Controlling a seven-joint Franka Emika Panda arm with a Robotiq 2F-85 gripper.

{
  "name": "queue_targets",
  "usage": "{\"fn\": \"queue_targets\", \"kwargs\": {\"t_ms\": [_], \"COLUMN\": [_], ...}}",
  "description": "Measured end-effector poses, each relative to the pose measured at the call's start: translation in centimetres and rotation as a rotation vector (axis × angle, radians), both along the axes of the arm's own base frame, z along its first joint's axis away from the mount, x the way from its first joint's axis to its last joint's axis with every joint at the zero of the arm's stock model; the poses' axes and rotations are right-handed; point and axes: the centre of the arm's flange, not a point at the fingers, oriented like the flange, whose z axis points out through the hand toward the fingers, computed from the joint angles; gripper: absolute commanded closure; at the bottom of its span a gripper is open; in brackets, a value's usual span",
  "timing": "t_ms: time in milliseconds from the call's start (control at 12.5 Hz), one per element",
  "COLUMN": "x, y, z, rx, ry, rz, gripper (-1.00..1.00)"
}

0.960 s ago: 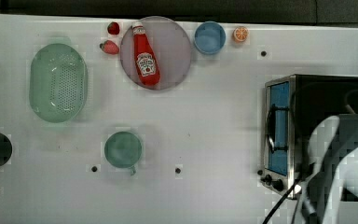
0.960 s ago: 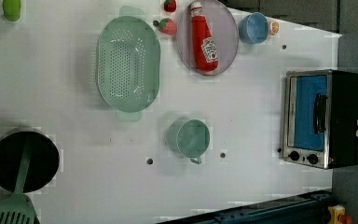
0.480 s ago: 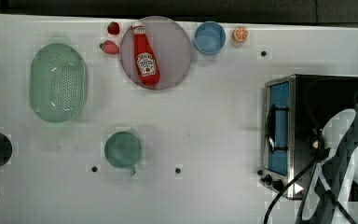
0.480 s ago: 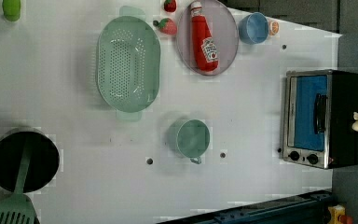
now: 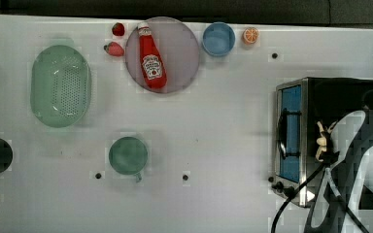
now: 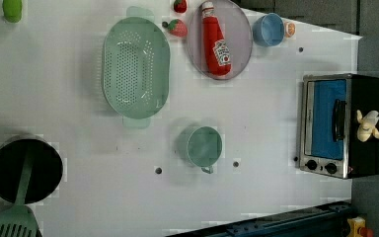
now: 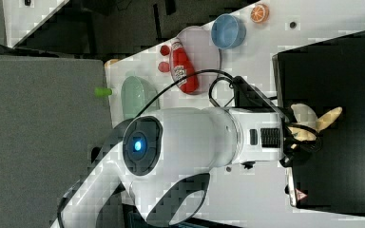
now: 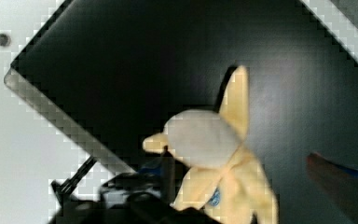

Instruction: Pick banana from table and place on oven.

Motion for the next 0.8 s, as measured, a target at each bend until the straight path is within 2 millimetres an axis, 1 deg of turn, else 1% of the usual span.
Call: {"fn": "queue_targets", "kwargs": {"t_ms": [80,240,320,400,480,560,720,800], "x": [0.0,0.0,0.0,-0.4,-0.6,-0.4,0.6,1.1], "y": [-0.1,0.5,1.7,3.4,5.4,7.8,13.6,16.8], "z": [0.6,2.4,3.3,4.4,5.8,7.8,12.4,14.7], "rx": [-0.013,-0.006,0.022,0.077,0.125,0.149,0.188,0.178], "ry": [-0.006,-0.026,-0.008,0.040,0.065,0.059,-0.004,-0.037], "rz": [0.004,0.017,0.036,0.057,0.077,0.098,0.081,0.073], "gripper": [-1.00,-1.00,-1.00,-1.00,-1.00,-1.00,-1.00,-1.00]}}
